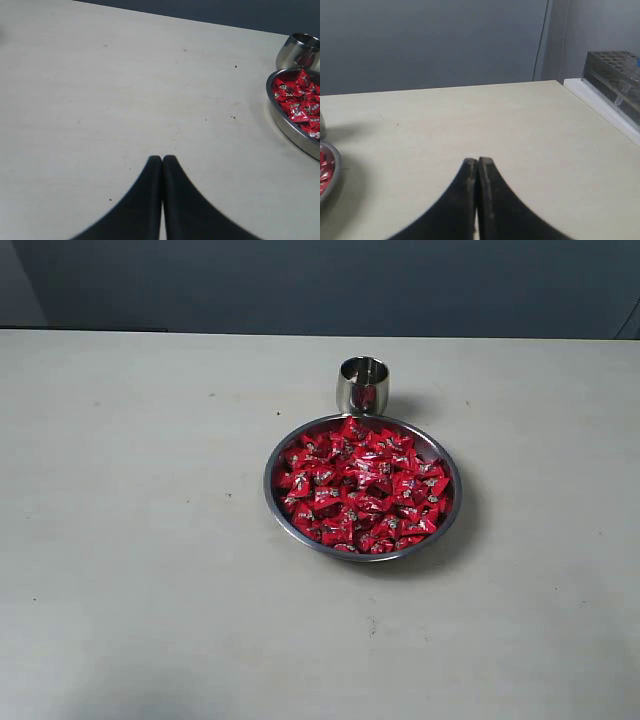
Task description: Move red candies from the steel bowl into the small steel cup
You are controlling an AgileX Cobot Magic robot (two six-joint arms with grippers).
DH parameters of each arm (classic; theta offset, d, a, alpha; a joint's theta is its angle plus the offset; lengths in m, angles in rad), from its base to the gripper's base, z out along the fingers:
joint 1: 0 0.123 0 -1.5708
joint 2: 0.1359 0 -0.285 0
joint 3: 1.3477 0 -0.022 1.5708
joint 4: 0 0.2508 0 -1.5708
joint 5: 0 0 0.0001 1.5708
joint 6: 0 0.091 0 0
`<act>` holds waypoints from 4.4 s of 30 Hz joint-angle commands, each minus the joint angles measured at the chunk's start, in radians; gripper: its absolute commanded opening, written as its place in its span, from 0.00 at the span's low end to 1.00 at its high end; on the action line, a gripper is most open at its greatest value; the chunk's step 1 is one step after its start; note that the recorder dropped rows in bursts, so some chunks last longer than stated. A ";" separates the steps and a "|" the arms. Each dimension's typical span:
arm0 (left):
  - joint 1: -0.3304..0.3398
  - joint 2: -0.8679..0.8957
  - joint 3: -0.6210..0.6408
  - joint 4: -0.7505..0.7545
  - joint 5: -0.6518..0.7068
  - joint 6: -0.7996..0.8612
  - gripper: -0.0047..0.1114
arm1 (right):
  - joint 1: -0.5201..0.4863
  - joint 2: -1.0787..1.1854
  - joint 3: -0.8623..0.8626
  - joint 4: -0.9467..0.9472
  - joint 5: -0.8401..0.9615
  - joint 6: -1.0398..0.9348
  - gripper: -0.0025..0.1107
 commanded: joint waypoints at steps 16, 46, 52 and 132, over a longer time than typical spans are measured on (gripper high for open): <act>0.003 -0.004 0.000 0.000 -0.005 -0.002 0.04 | -0.003 0.066 -0.065 -0.003 -0.007 0.000 0.02; 0.003 -0.004 0.000 0.000 -0.005 -0.002 0.04 | -0.003 0.578 -0.471 -0.003 -0.009 0.000 0.02; 0.003 -0.004 0.000 0.000 -0.005 -0.002 0.04 | -0.003 0.657 -0.486 -0.003 -0.016 0.000 0.02; 0.003 -0.004 0.000 0.000 -0.005 -0.002 0.04 | 0.508 2.001 -1.220 0.431 0.421 -0.406 0.02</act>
